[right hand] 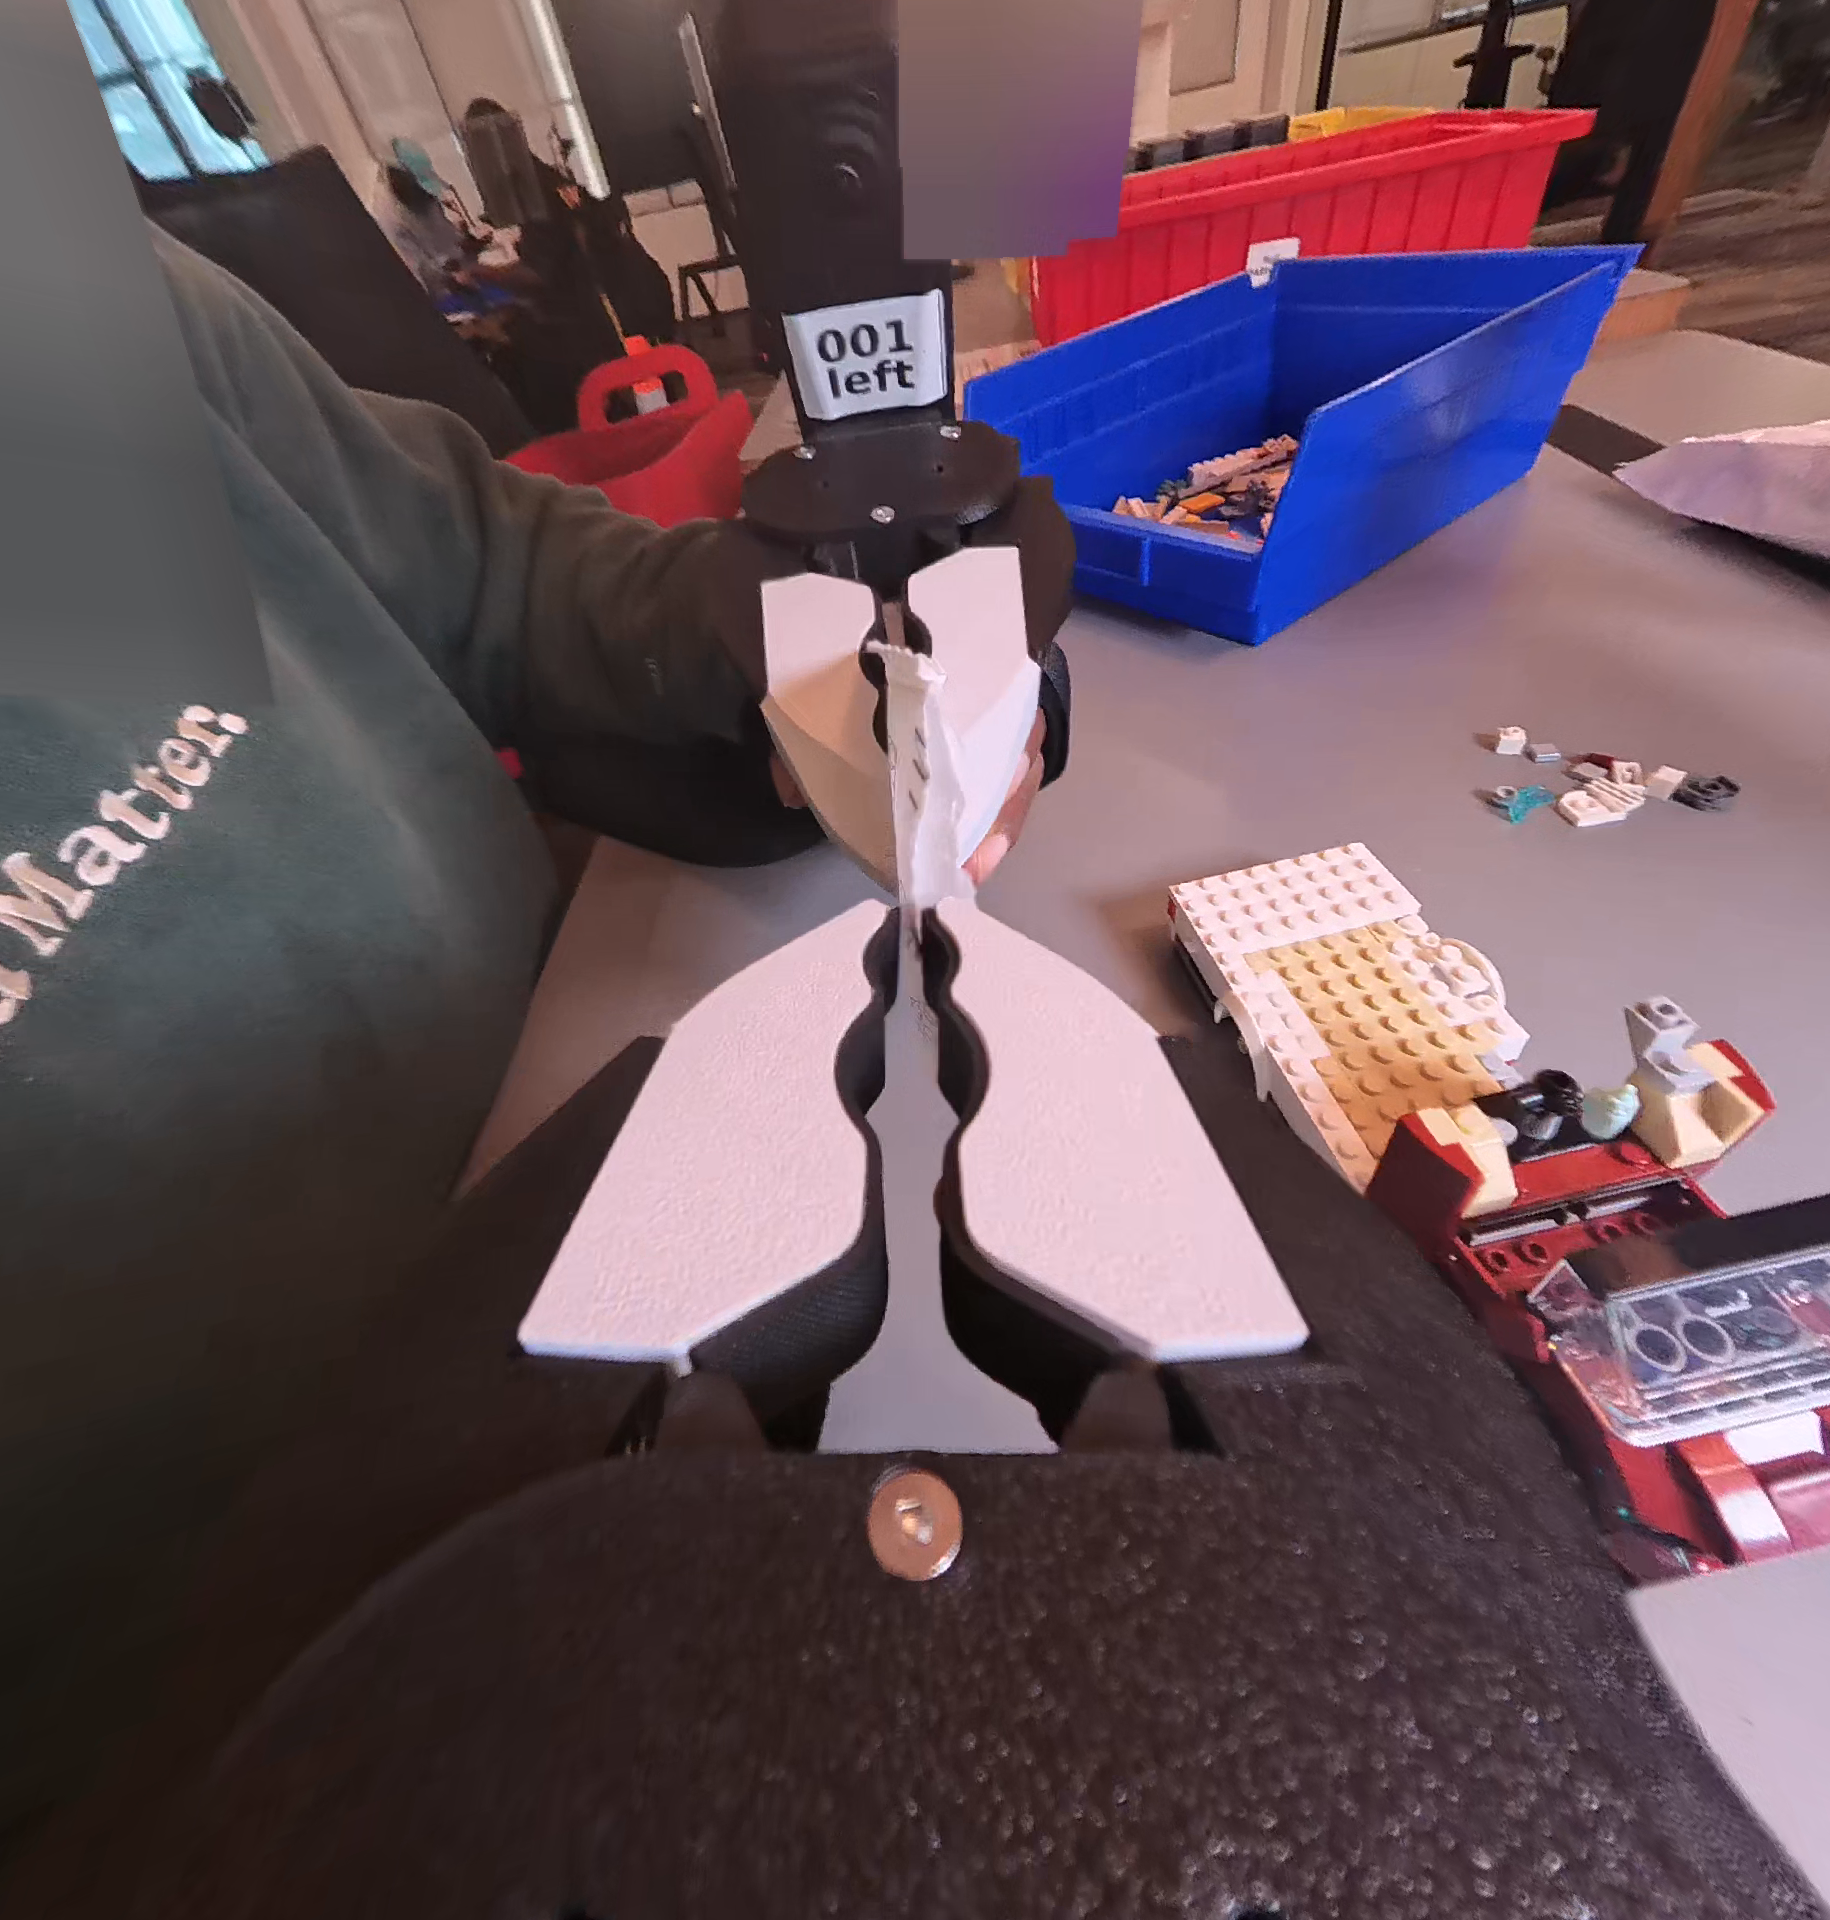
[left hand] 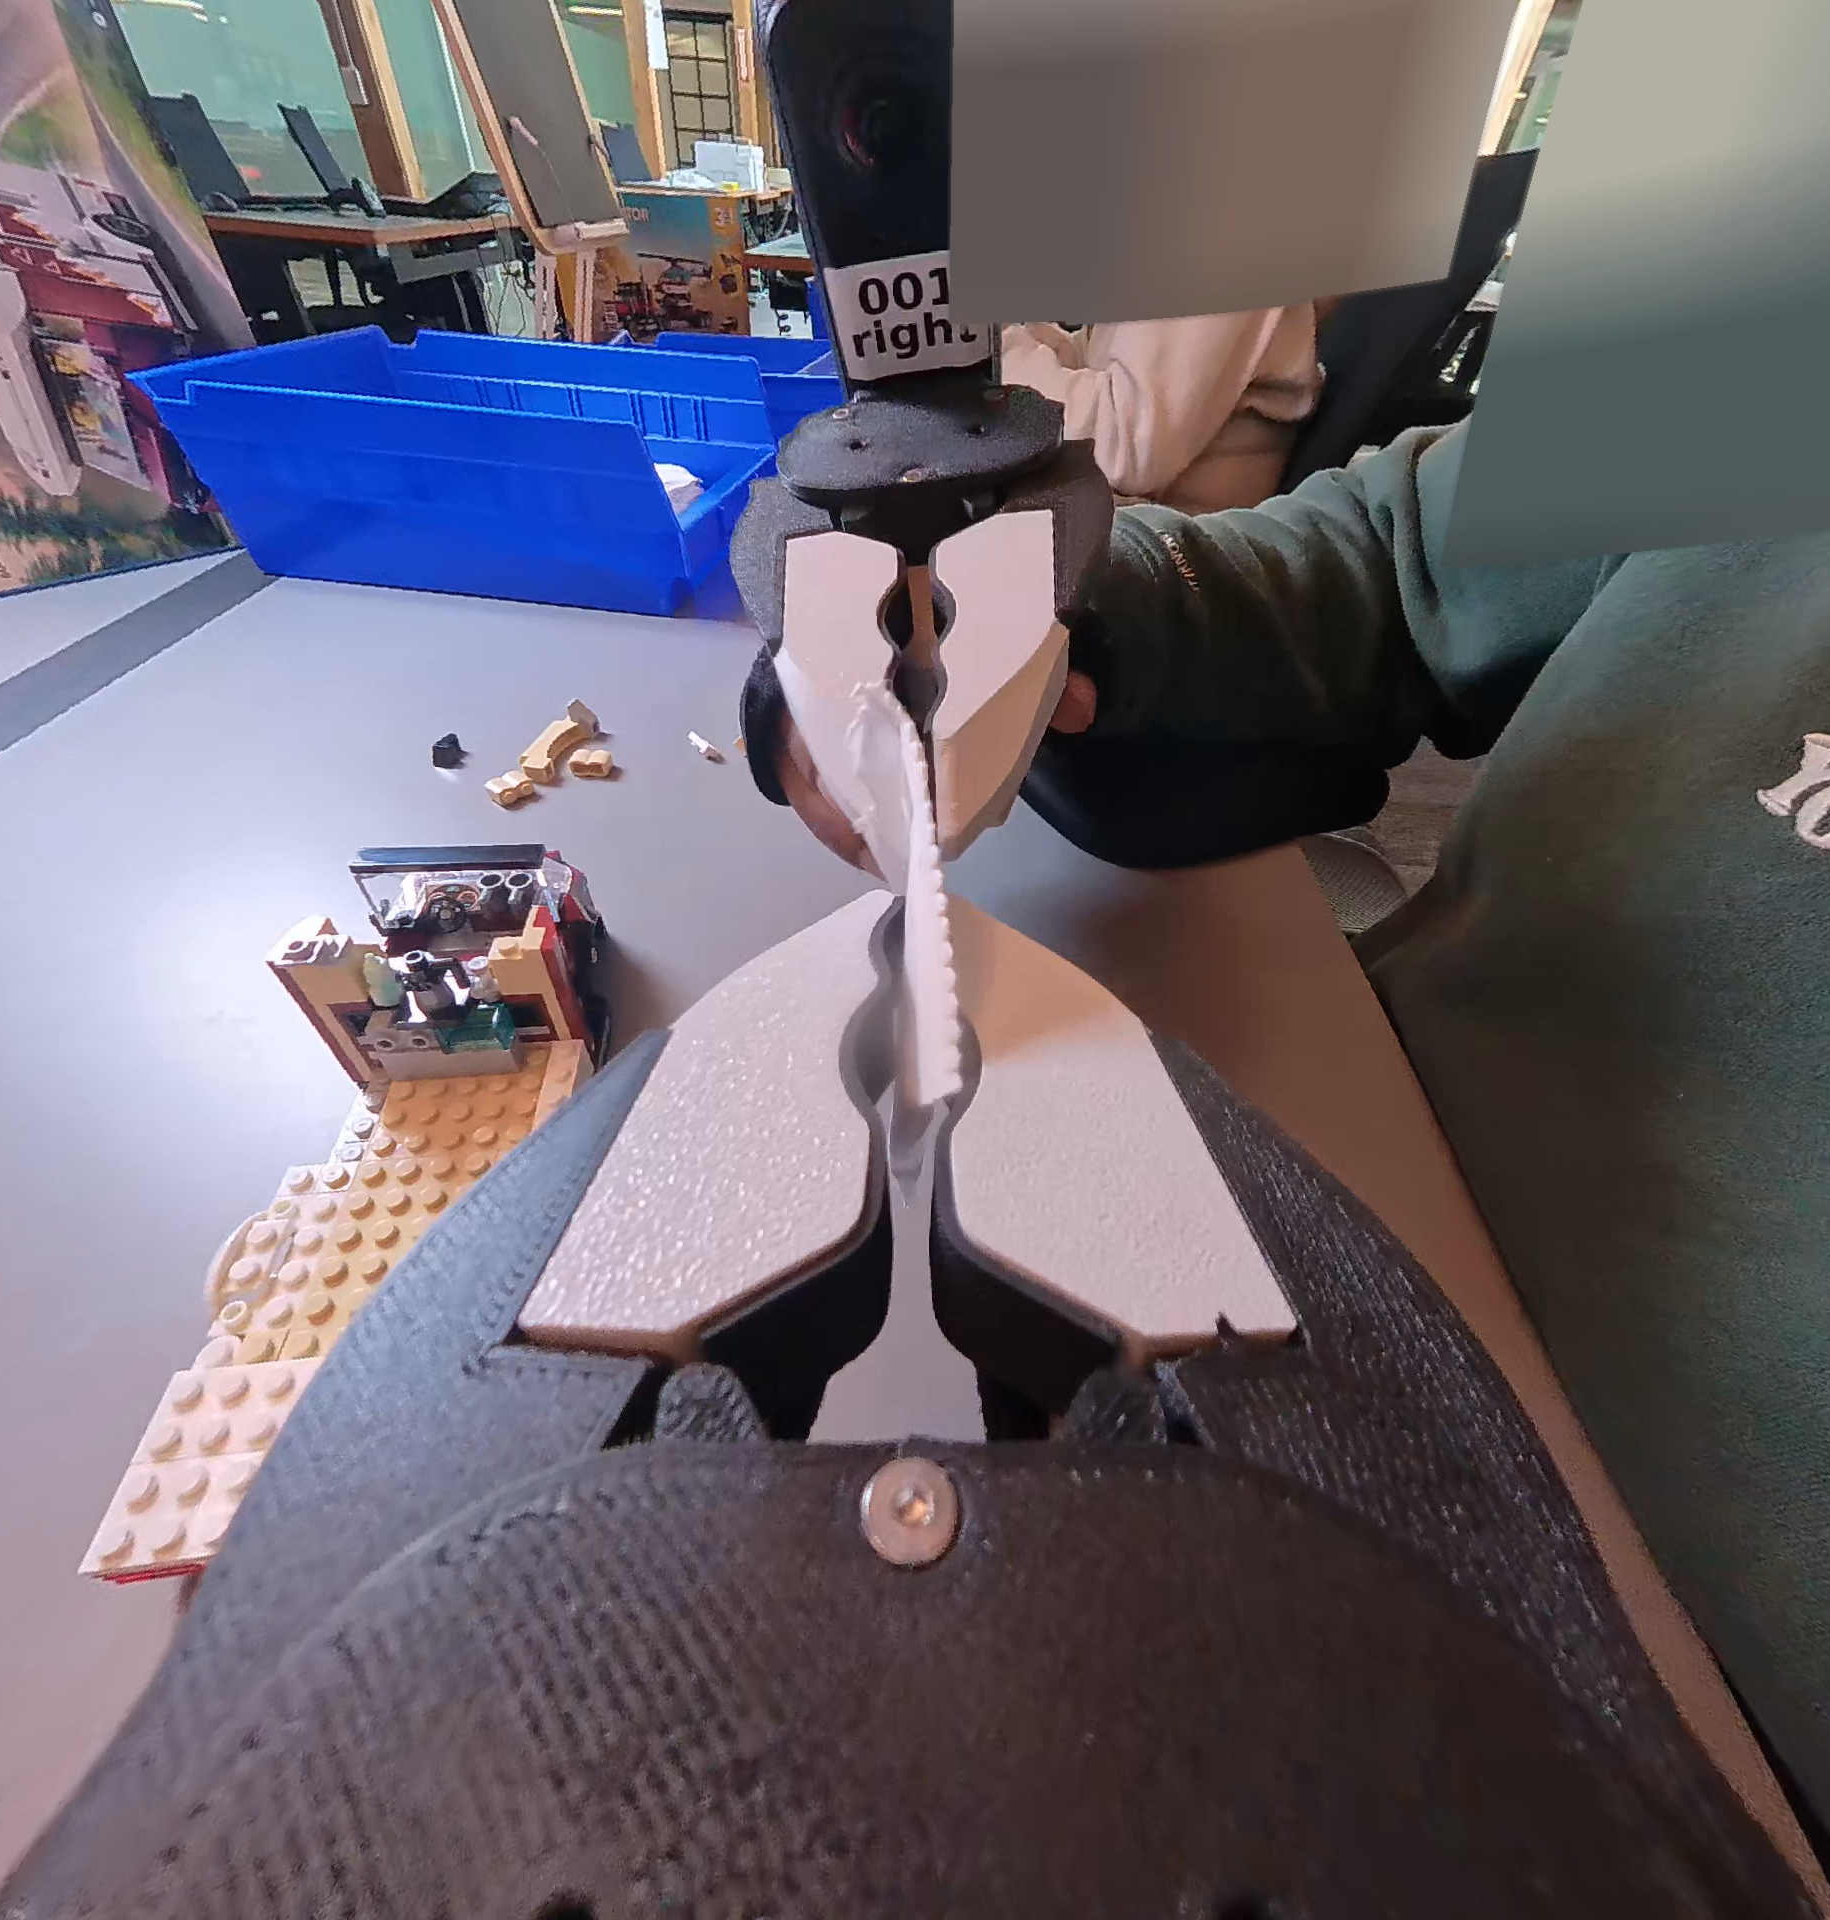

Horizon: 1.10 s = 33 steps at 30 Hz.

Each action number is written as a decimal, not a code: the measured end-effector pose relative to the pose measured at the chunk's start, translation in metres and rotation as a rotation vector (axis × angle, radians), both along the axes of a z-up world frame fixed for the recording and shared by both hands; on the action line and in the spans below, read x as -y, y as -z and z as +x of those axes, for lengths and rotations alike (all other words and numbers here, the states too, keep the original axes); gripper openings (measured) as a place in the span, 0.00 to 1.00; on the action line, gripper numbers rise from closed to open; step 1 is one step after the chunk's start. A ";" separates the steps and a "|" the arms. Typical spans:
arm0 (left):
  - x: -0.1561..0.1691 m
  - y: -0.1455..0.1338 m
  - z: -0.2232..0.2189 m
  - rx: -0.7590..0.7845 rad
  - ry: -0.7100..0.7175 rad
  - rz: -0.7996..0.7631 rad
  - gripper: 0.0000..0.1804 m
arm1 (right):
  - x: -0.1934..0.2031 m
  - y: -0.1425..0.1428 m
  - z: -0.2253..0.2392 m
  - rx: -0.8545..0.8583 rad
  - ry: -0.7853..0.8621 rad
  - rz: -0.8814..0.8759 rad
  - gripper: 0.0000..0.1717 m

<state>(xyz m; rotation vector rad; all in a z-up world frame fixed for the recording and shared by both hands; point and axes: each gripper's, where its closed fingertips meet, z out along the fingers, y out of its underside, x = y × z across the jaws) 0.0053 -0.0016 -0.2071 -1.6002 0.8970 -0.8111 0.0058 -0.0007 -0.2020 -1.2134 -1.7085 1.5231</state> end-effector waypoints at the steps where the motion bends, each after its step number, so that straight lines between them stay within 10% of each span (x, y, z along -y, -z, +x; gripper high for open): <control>1: 0.000 0.001 0.000 -0.001 0.002 -0.004 0.01 | 0.000 0.002 -0.001 0.006 0.005 0.016 0.03; 16: -0.008 0.024 -0.009 -0.021 -0.050 -0.213 0.01 | -0.017 0.029 -0.018 0.111 0.219 0.208 0.00; 22: -0.014 0.026 -0.014 -0.029 -0.089 -0.188 0.08 | -0.023 0.031 -0.019 0.052 0.293 0.544 0.00; 33: 0.017 -0.003 -0.021 0.001 0.181 -0.070 0.10 | 0.016 0.047 -0.003 -0.055 -0.030 0.917 0.00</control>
